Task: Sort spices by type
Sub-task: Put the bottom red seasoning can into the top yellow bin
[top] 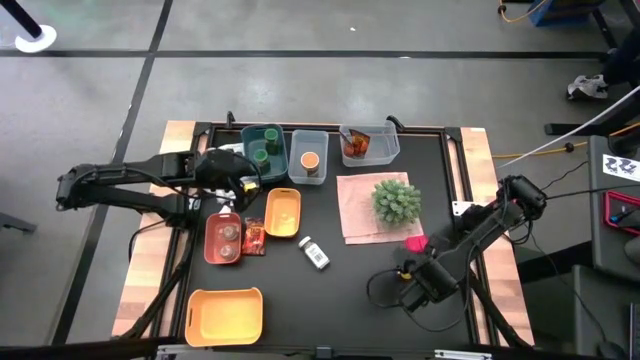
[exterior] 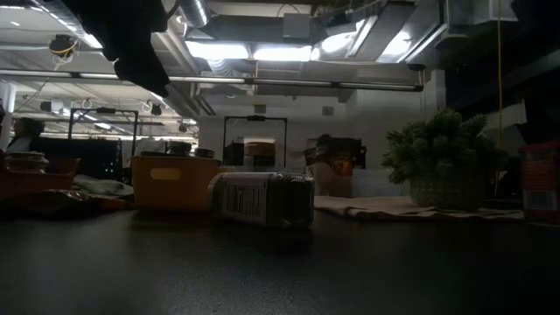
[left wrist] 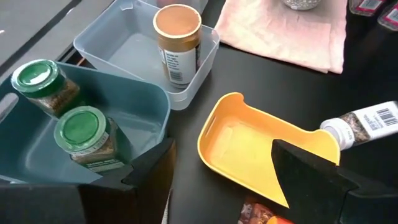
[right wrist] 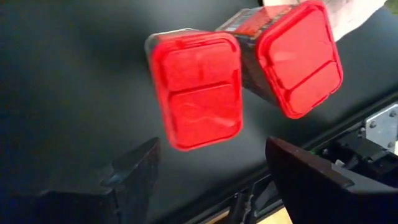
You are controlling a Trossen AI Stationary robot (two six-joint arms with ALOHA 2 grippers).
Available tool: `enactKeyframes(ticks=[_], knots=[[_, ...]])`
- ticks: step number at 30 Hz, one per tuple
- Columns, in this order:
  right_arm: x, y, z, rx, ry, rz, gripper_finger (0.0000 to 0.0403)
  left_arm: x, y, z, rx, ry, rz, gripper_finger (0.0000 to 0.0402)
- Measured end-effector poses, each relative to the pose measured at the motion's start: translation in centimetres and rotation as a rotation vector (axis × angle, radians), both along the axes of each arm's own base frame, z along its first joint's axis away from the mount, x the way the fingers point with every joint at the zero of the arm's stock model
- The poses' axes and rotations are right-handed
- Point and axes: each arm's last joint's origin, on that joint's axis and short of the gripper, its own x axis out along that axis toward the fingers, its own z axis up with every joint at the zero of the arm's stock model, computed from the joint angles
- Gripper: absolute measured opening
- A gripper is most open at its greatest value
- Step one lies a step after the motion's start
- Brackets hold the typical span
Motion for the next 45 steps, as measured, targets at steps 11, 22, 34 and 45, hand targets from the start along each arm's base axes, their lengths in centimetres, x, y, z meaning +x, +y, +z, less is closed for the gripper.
enactKeyframes(ticks=[11, 22, 34, 45], knots=[[-0.1, 0.0, -1.7, 0.032, -0.022, 0.005, 0.0289, 0.1, -0.6, 0.0, -0.033, -0.015, -0.007, 0.0251], [-0.1, -0.2, -2.0, -0.012, -0.030, 0.011, 0.0289, 0.1, -0.8, 0.0, -0.033, -0.016, -0.015, 0.0251], [0.1, -0.3, -1.8, -0.052, -0.073, 0.051, 0.0289, 0.1, -0.8, 0.0, -0.033, -0.016, -0.014, 0.0251], [1.3, 0.0, 0.0, -0.146, -0.183, 0.376, 0.0289, 0.1, -0.8, 0.0, -0.054, -0.024, 0.007, 0.0251]])
